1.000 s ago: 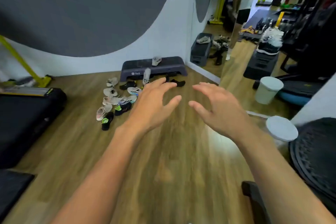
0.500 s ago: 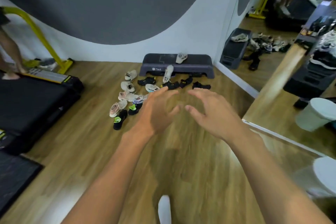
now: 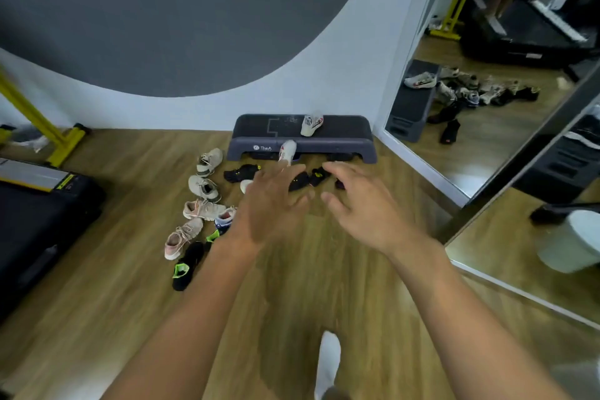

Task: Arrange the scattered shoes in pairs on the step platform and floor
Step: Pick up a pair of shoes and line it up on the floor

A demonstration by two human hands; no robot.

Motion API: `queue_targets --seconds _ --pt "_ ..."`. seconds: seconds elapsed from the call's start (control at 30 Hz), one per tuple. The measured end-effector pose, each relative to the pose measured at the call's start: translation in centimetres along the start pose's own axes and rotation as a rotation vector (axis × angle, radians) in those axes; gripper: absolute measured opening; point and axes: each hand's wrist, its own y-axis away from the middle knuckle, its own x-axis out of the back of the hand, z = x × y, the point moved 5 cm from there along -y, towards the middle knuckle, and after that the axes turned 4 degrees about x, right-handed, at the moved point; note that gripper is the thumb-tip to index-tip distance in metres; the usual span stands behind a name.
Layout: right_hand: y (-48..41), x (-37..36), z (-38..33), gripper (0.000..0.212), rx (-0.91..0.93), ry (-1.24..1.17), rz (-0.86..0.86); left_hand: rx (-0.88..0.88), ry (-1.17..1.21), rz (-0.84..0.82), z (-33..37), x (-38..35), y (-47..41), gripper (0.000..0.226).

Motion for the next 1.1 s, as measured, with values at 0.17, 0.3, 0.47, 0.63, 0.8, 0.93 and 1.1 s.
queue_targets --seconds 0.17,0.3,0.47,0.63,0.8,0.93,1.1 --pt "-10.0 0.4 5.0 0.050 -0.003 0.003 -0.021 0.041 0.064 0.044 -2.2 -0.3 -9.8 0.048" --pt "-17.7 0.5 8.2 0.050 0.009 0.017 -0.054 0.091 0.000 0.091 -4.5 -0.3 -16.9 0.048" --pt "-26.8 -2.2 12.2 0.051 -0.014 -0.019 -0.162 0.129 0.012 0.124 -9.0 -1.6 -25.5 0.034" --pt "-37.1 -6.1 17.0 0.050 -0.076 -0.026 -0.202 0.226 0.039 0.032 -15.3 -5.3 -36.3 0.046" --pt "-46.8 -10.8 21.3 0.050 -0.164 -0.080 -0.263 0.258 0.059 -0.082 -20.5 -9.2 -47.1 0.047" --pt "-53.7 -14.7 24.5 0.051 -0.222 -0.138 -0.321 0.281 0.067 -0.087 -24.0 -11.3 -54.1 0.035" --pt "-61.6 -21.0 30.0 0.051 -0.304 -0.233 -0.399 0.394 0.056 -0.241 -31.0 -16.8 -63.2 0.043"
